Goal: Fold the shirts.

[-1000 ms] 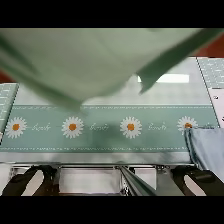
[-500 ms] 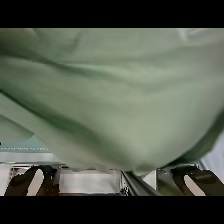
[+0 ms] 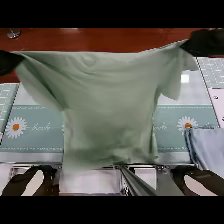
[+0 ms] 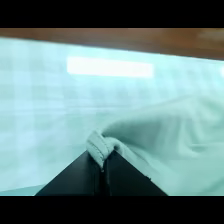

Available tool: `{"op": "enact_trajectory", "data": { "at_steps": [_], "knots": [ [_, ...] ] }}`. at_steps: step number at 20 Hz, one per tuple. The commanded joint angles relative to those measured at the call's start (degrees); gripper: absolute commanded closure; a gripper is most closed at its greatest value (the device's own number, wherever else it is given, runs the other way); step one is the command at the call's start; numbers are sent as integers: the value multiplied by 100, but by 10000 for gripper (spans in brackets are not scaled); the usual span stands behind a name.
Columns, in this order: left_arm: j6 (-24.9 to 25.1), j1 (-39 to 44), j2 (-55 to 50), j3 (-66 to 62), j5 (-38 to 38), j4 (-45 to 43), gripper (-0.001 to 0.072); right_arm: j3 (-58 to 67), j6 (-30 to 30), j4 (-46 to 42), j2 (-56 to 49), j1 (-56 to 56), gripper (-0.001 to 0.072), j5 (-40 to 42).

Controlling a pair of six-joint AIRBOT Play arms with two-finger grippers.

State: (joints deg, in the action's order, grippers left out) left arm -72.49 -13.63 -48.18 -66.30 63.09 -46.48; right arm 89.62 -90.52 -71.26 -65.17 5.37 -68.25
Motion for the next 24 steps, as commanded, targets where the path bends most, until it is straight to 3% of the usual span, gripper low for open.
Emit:
{"op": "enact_trajectory", "data": {
  "at_steps": [1,4,6,11,12,13,14,15,17,19,21,24],
  "knots": [
    [308,483,-1143,452,-1325,109,687,-72,-59,743,-1281,-2,678,1115],
    [409,592,-2149,354,-2282,367,687,179,-214,1176,-2142,-28,678,1759],
    [413,706,-2756,354,-2350,778,686,411,-269,1521,-2671,-103,678,1827],
    [411,793,-3628,352,-2326,776,686,553,-291,2358,-3440,-332,677,1504],
    [411,743,-3668,343,-2321,776,681,553,-291,2363,-3467,-433,643,1329],
    [420,682,-3685,317,-2297,774,541,553,-289,2369,-3460,-564,375,1099],
    [509,605,-3685,245,-2127,726,186,555,-243,2413,-3421,-732,69,765],
    [619,498,-3687,101,-1814,538,10,555,-127,2459,-3355,-944,95,315],
    [415,205,-3685,-223,-1314,-92,9,553,280,2151,-3158,-1399,95,-1021],
    [-31,-142,-3694,-365,-1047,-341,10,356,503,901,-2815,-1716,96,-2256],
    [168,-227,-3825,-378,-688,-238,10,-455,417,-46,-2179,-1965,96,-2135],
    [192,-72,-4293,-378,-431,-162,10,-2288,623,658,-1104,-2173,96,-1241]
  ]
}}
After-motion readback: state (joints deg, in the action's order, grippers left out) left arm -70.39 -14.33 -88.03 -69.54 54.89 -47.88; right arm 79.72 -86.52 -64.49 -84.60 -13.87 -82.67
